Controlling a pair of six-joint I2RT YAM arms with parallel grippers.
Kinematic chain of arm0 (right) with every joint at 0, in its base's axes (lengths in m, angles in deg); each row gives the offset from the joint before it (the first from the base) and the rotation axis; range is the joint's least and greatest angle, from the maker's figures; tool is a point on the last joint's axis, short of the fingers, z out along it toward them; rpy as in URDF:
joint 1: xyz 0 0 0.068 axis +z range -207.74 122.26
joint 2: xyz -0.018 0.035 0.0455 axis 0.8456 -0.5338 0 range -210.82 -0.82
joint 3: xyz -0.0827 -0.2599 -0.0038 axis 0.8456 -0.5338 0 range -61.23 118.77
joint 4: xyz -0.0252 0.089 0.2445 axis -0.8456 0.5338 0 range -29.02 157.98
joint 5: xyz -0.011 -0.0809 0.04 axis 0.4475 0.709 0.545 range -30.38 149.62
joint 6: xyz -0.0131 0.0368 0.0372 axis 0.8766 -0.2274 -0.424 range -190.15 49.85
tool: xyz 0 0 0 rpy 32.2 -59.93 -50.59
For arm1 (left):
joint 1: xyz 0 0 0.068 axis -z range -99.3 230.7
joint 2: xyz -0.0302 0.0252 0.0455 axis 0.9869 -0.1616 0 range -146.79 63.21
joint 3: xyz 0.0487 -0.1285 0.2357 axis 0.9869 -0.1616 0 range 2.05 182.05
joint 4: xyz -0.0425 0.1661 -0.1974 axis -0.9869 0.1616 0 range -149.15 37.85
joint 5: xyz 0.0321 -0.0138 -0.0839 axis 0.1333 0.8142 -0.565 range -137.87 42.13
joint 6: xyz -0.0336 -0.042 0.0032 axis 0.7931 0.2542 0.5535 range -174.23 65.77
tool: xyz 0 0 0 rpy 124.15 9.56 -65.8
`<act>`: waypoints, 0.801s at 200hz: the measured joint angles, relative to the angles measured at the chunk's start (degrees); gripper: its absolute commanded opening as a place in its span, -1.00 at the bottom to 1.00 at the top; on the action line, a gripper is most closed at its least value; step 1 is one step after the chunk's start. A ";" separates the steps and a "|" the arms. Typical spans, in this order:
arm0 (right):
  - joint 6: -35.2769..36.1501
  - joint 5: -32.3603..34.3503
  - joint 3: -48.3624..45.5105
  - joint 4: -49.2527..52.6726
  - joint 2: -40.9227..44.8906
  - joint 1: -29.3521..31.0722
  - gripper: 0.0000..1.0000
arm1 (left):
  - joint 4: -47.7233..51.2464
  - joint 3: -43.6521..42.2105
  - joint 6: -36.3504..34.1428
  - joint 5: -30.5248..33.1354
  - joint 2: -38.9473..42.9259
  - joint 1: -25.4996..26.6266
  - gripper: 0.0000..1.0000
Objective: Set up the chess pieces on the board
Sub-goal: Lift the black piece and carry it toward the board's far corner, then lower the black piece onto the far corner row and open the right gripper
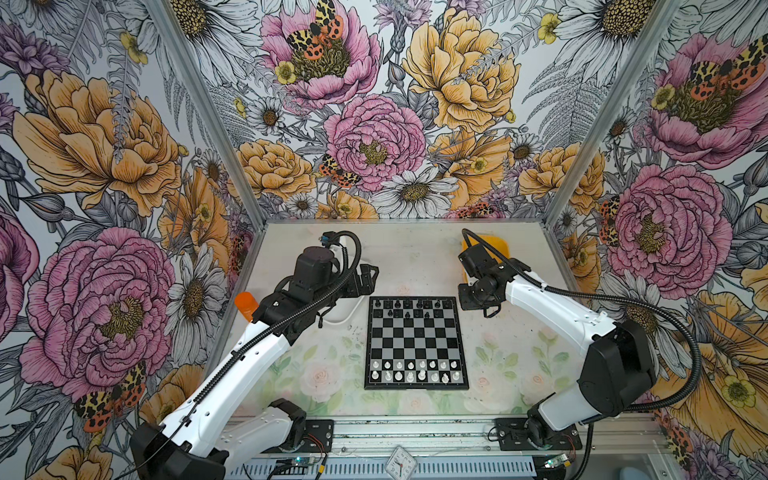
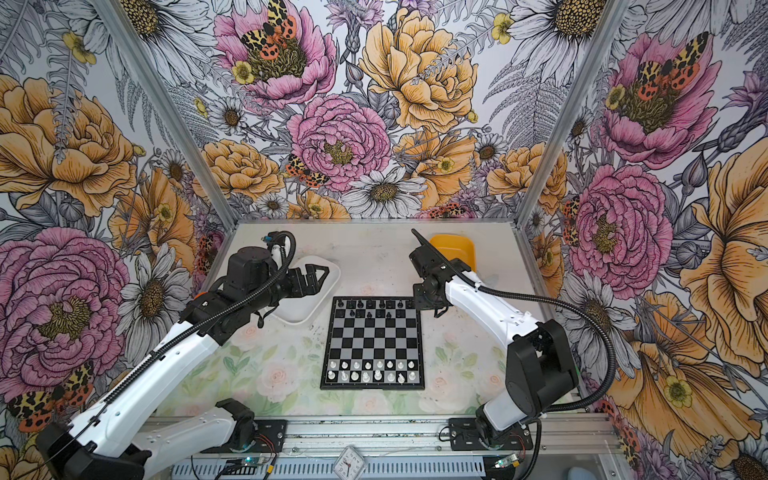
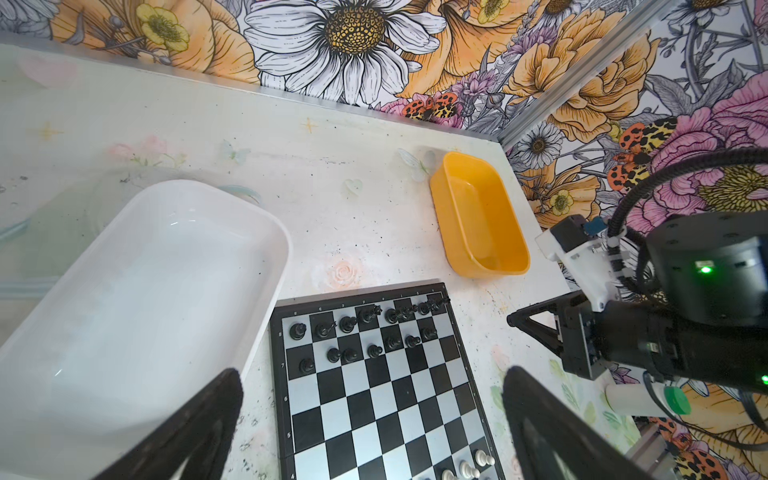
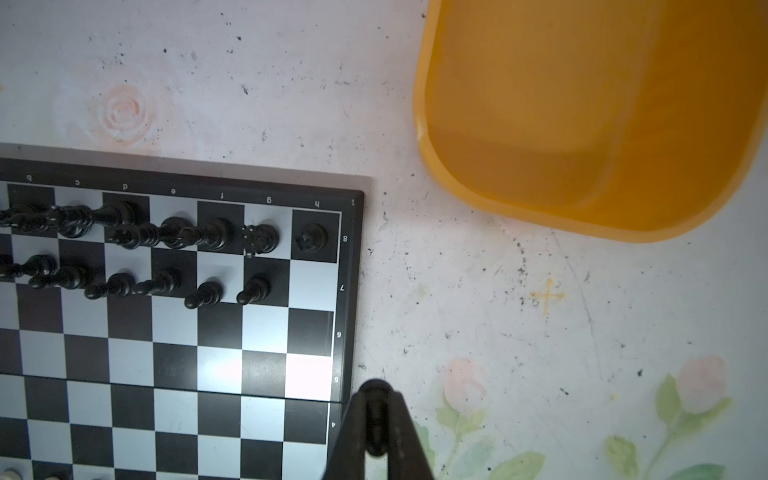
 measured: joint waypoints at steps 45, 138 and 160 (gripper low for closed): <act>-0.09 -0.72 -1.05 -3.61 -0.87 0.85 -0.86 | 1.49 -1.25 0.76 1.84 3.41 0.15 0.98; -0.09 -2.38 -0.94 -7.69 -10.25 2.99 -0.86 | 3.89 -1.68 0.63 3.17 4.72 -0.02 0.98; -0.11 -2.62 -0.87 -8.22 -11.65 3.08 -0.86 | 4.02 -1.55 0.24 3.15 4.24 -0.72 0.98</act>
